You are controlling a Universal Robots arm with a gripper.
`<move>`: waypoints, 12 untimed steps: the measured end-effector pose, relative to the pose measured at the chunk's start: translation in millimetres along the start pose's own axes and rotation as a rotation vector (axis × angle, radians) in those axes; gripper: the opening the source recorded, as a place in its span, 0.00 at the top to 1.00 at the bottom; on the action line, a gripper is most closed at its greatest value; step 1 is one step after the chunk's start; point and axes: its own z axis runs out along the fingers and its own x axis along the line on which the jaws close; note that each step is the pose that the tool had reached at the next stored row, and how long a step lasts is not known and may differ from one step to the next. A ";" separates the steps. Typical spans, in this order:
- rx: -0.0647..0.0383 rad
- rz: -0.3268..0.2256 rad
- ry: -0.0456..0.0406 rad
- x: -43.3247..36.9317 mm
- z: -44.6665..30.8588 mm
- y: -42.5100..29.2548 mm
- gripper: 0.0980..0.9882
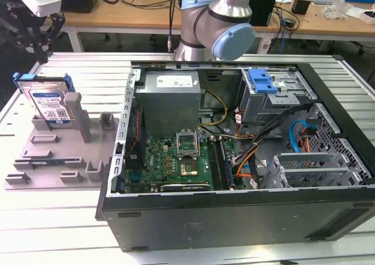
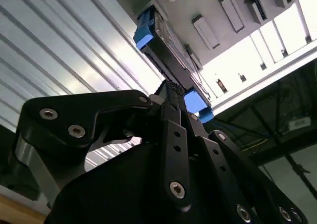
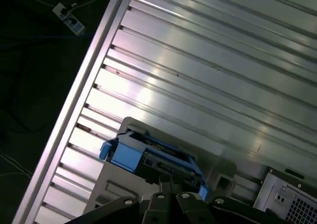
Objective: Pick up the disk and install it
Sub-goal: 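Pick up the disk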
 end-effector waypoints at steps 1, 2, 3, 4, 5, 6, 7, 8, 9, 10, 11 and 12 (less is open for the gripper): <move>0.007 -0.032 0.0035 0.0 0.0 0.0 0.99; 0.011 -0.045 0.0051 0.0 0.0 0.1 0.98; 0.013 -0.054 0.0062 -0.1 0.0 0.1 0.98; 0.019 -0.076 0.0089 -0.1 0.0 0.3 0.85; 0.024 -0.093 0.0108 -0.2 0.0 0.3 0.78; 0.026 -0.101 0.0118 -0.2 0.0 0.4 0.78; 0.030 -0.113 0.0131 -0.2 0.0 0.5 0.71; 0.032 -0.123 0.0141 -0.3 0.1 0.6 0.63; 0.034 -0.131 0.0146 -0.3 0.1 0.7 0.63; 0.037 -0.143 0.0153 -0.4 0.2 0.9 0.63; 0.039 -0.155 0.0159 -0.5 0.3 1.1 0.63; 0.041 -0.167 0.0164 -0.6 0.3 1.2 0.63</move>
